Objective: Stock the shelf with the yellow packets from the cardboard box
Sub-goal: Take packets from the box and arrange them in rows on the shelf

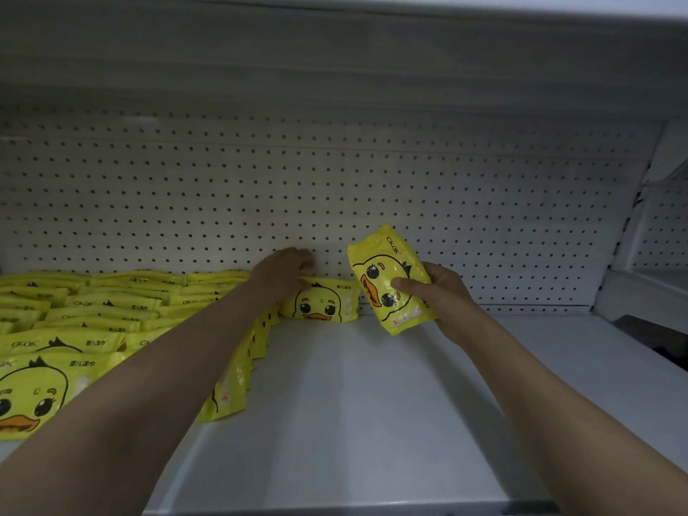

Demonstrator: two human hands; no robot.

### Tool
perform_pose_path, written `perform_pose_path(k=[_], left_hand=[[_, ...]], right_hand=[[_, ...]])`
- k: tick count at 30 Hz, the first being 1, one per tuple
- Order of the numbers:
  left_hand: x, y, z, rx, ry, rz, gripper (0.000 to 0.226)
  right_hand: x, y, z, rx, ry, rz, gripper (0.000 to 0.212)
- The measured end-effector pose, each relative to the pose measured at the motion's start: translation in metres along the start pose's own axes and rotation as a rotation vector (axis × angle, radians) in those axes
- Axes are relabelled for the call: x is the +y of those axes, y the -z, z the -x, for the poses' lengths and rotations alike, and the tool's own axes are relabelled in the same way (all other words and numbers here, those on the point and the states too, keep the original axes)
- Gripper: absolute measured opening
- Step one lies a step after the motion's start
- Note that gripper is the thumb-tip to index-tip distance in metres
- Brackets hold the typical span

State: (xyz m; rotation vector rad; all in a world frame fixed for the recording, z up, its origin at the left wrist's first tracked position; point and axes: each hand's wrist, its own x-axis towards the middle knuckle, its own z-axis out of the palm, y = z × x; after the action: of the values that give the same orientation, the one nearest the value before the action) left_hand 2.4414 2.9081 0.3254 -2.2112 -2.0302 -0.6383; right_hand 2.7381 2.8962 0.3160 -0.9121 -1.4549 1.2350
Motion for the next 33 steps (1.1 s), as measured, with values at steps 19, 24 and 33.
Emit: perform_pose_path(k=[19,24,33], left_hand=[[-0.009,0.034,0.123,-0.156,0.303,-0.099,0.064],[-0.011,0.032,0.121,-0.159,0.292,-0.134,0.065],[-0.015,0.026,0.118,-0.093,0.267,-0.147,0.066]], right_hand=[[0.017,-0.094,-0.058,-0.349,0.14,0.905,0.029],[0.022,-0.104,-0.062,-0.253,0.309,1.195,0.048],[0.03,-0.12,-0.051,-0.032,0.355,1.318,0.059]])
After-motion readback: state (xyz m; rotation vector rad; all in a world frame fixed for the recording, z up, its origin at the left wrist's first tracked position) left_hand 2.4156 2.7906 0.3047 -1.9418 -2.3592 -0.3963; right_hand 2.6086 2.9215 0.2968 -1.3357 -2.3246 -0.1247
